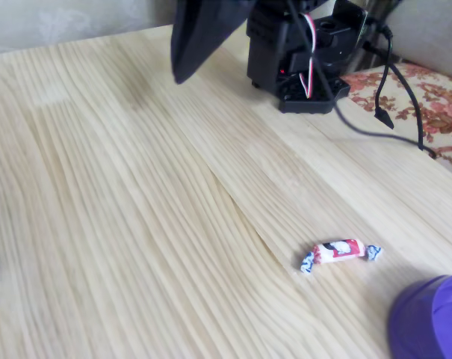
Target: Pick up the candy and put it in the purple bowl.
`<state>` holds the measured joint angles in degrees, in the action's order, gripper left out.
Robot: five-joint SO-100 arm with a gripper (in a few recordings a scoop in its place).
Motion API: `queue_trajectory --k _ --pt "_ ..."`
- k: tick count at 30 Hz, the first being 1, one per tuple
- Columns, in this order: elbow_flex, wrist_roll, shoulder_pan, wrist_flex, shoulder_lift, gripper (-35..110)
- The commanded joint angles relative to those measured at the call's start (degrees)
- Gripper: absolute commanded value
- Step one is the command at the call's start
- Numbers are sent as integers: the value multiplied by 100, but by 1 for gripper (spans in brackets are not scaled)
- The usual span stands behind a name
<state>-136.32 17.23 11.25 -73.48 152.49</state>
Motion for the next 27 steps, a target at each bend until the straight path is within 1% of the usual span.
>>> queue_trajectory --k 1,3,5,7,10,12,15,19,25,27 --pt "1099 475 545 -123 -967 -1" --pt "1406 809 782 -220 -1213 -1" --pt "1450 853 1020 -70 -1204 -1" --pt "1714 1266 1266 -229 -1274 -1" --pt "1960 1538 1406 -396 -1230 -1" --pt "2180 1767 1424 -562 -1283 5" --pt "2373 2145 1723 -396 -1591 5" --pt "2865 2725 2057 -835 -2004 5" --pt "2812 3489 2602 -1292 -1723 5" --pt "2742 3656 2760 -1301 -1723 5"
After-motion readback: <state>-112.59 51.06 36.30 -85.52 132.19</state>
